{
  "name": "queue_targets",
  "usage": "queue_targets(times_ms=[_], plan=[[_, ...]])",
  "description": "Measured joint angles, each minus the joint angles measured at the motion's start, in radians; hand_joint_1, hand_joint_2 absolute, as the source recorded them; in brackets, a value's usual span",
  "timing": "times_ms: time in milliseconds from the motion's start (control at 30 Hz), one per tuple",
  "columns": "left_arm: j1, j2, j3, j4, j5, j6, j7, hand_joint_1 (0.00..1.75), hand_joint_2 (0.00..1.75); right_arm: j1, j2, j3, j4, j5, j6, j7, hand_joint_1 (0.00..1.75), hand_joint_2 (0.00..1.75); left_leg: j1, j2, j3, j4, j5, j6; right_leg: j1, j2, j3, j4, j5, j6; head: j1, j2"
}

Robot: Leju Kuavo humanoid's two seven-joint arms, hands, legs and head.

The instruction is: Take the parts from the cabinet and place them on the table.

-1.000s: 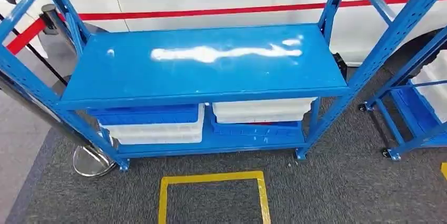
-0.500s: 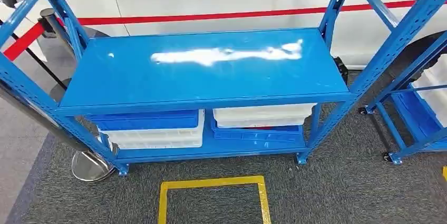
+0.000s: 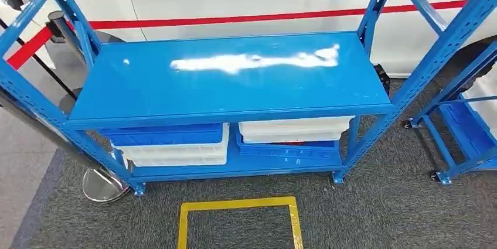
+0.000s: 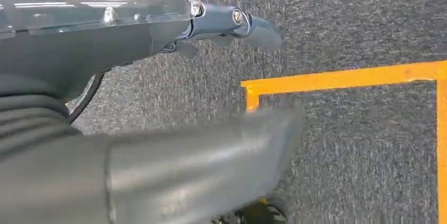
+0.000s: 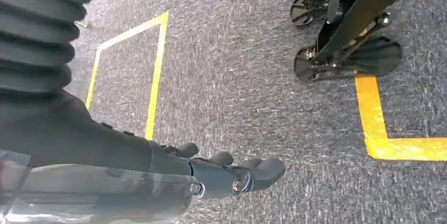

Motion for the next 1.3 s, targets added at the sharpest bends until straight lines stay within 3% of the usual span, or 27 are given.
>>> queue_targets(times_ms=[200,667,1167,1200,1300], plan=[[0.000,0.000,0.000,0.000,0.001,0.002,0.001,0.00,1.75,-0.001,0.000,-0.009,0.000,-0.004,-0.005,-0.001,0.00,1.75,0.004,0.000,0.003,-0.007,0.002,-0.007,0.004,0.000,0.000,0.000,-0.003,-0.008,0.000,0.000],[0.000,-0.001,-0.005,0.000,-0.007,0.006,0.014,0.00,1.75,0.000,0.000,-0.011,0.000,0.008,0.001,0.003,0.00,1.75,0.004,0.000,0.003,-0.006,0.002,-0.012,0.004,0.000,0.001,0.001,-0.003,-0.009,0.001,0.000],[0.037,0.016,-0.289,-0.014,0.251,0.011,0.092,0.00,1.75,0.025,-0.008,0.239,-0.019,-0.250,-0.006,0.037,0.00,1.75,0.003,0.000,0.003,-0.005,0.001,-0.012,0.004,0.000,0.002,0.000,-0.003,-0.008,0.001,0.000],[0.040,0.018,-0.311,-0.016,0.270,0.010,0.097,0.00,0.00,0.027,-0.009,0.261,-0.021,-0.269,-0.007,0.038,0.00,1.75,0.003,0.000,0.003,-0.005,0.001,-0.012,0.004,0.000,0.002,0.000,-0.003,-0.008,0.001,0.000],[0.049,0.023,-0.371,-0.022,0.326,0.008,0.113,0.00,0.00,0.034,-0.012,0.323,-0.027,-0.324,-0.010,0.045,0.00,1.75,0.003,0.000,0.003,-0.005,0.001,-0.012,0.004,0.000,0.002,0.000,-0.003,-0.008,0.000,0.000]])
